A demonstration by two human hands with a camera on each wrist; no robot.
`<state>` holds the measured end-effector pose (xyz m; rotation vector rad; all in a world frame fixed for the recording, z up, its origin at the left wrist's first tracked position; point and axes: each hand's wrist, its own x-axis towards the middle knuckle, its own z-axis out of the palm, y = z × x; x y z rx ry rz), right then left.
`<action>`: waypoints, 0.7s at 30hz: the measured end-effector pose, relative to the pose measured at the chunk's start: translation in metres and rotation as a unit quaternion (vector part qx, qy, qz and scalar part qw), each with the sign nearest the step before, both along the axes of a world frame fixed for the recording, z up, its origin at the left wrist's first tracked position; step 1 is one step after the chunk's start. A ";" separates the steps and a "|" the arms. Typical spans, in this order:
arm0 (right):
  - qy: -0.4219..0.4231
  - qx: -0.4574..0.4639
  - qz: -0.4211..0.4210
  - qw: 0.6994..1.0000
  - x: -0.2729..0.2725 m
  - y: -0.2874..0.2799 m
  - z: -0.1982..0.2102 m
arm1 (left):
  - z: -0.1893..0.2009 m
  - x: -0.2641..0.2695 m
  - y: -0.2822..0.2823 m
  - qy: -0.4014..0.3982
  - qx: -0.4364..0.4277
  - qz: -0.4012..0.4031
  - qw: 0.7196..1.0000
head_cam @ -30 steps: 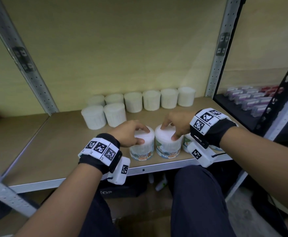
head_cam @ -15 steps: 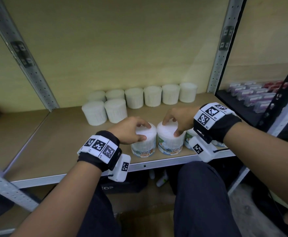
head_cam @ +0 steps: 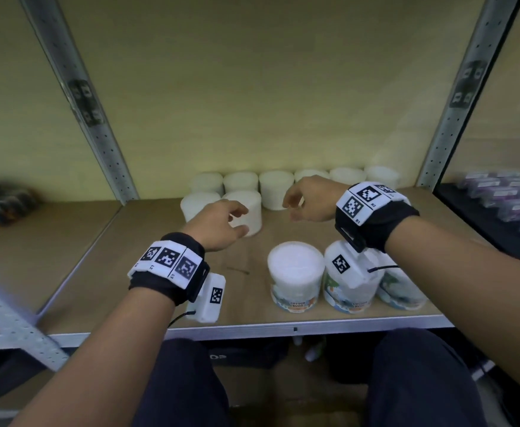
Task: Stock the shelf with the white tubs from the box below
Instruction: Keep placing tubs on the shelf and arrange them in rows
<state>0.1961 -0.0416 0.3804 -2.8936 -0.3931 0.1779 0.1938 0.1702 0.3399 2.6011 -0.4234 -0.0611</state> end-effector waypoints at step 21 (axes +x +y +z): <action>0.054 -0.148 -0.017 0.987 0.142 0.106 -0.043 | -0.030 0.121 0.064 0.020 0.090 0.103 0.990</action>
